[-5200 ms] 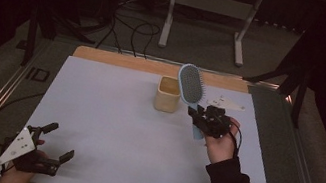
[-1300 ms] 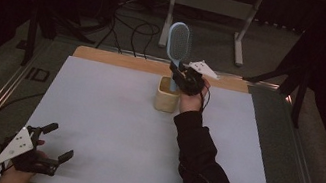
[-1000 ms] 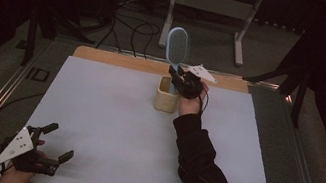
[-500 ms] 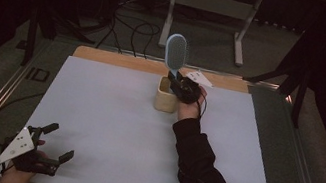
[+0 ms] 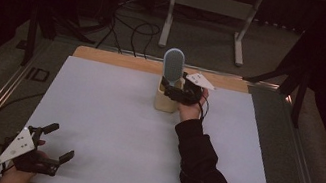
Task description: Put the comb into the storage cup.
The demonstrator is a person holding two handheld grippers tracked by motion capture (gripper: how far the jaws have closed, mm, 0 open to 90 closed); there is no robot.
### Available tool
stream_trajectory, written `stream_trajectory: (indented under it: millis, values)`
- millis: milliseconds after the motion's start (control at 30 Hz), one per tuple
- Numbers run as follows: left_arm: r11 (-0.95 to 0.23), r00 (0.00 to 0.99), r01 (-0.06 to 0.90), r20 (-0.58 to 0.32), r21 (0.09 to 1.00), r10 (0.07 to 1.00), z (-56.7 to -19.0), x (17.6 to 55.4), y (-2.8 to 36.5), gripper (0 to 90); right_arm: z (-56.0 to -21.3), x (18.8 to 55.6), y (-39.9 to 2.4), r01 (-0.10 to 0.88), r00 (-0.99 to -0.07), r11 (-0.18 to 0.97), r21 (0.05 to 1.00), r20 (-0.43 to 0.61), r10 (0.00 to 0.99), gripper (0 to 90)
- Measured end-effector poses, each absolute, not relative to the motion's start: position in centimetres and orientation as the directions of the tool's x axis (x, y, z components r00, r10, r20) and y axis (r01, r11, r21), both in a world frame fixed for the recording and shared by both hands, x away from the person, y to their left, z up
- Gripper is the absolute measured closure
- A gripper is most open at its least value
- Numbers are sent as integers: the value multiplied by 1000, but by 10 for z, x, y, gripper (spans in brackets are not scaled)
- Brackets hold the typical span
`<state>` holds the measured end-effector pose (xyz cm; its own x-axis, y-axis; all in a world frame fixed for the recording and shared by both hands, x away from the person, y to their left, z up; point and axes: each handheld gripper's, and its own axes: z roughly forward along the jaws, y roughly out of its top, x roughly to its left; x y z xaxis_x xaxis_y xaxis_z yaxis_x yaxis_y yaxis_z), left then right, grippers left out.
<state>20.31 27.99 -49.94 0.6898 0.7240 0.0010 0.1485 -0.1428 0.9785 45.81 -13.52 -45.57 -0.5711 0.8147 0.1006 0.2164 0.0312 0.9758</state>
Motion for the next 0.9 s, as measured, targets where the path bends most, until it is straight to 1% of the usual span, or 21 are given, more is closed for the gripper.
stream_trajectory:
  millis: [67, 200, 533, 900]
  values:
    - [-143, 690, 148, 2, 979, 724, -499, 203, 280, 0, -455, 458, -137, 217, -581, 34, 976, 101, 807, 83]
    - [-144, 689, 147, 3, 979, 725, -499, 203, 280, 0, -453, 458, -138, 222, -574, 38, 974, 99, 813, 83]
    - [-145, 690, 145, 5, 979, 724, -499, 203, 279, 0, -446, 454, -141, 202, -580, 39, 979, 87, 810, 82]
    - [-142, 688, 145, 3, 979, 725, -499, 203, 279, 0, -440, 452, -142, 210, -595, 50, 976, 87, 799, 82]
